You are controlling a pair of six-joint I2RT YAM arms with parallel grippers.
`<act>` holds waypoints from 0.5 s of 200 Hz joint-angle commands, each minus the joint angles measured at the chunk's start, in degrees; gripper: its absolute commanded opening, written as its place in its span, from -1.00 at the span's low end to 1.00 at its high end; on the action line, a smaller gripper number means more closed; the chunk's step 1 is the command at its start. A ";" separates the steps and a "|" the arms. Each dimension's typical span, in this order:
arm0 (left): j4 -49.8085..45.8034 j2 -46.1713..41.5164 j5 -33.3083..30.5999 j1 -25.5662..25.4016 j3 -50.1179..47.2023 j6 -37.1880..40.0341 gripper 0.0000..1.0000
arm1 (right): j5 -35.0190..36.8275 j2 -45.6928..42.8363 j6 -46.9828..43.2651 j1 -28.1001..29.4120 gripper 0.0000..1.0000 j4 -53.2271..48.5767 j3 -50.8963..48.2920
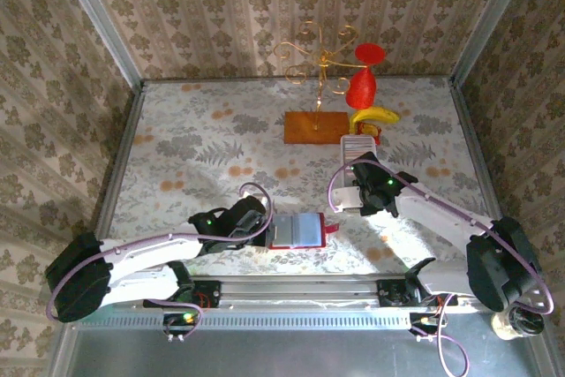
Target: Put the credit cards into the card holder
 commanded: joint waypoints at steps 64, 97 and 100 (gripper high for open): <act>-0.43 0.50 0.01 -0.44 1.34 -0.71 -0.51 | 1.33 -2.74 0.45 -0.23 -0.74 0.89 0.52; -0.78 0.50 -0.08 -0.51 1.61 -0.62 -0.52 | 1.25 -4.33 0.72 -0.23 -0.76 -0.99 1.17; -0.85 0.50 -0.08 -0.47 1.61 -0.62 -0.52 | 1.25 -4.46 0.81 -0.22 -0.76 -1.36 1.28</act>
